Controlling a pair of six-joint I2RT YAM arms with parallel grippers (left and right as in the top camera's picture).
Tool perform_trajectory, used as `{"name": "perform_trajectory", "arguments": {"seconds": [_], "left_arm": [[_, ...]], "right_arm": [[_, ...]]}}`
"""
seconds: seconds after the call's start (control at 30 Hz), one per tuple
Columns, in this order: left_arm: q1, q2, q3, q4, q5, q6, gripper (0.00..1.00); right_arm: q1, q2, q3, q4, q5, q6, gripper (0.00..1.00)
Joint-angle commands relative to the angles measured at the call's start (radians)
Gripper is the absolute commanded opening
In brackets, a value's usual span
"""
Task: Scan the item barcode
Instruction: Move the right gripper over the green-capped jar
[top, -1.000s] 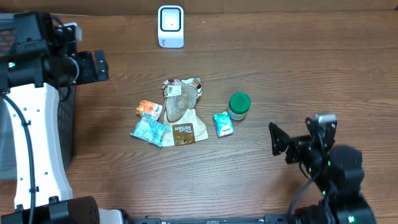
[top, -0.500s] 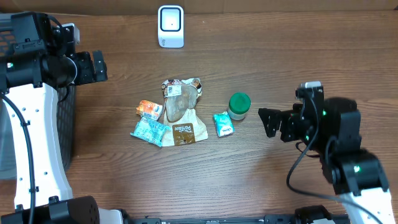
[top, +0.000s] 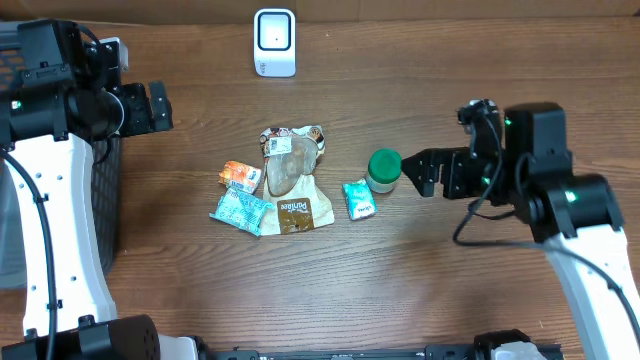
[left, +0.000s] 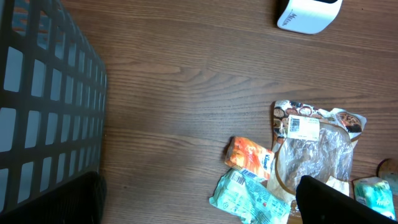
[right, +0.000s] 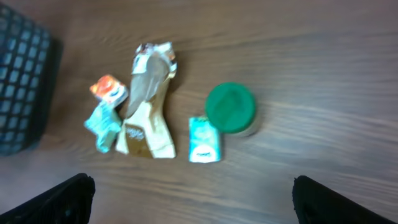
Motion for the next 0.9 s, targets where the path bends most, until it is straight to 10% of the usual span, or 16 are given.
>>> {"name": "perform_trajectory", "arguments": {"seconds": [0.0,0.5,0.87], "left_arm": [[-0.001,-0.004,0.027,0.000,-0.004,0.016,1.00],[-0.001,-0.004,0.027,0.000,-0.003,0.016,0.99],[-0.001,-0.004,0.027,0.000,-0.004,0.016,0.99]], "right_arm": [[0.025,0.069,0.050,-0.032,-0.070,-0.005,1.00],[0.133,0.487,0.542,-0.389,0.189,-0.009,1.00],[0.141,0.506,0.546,-0.219,0.178,-0.019,1.00]]}}
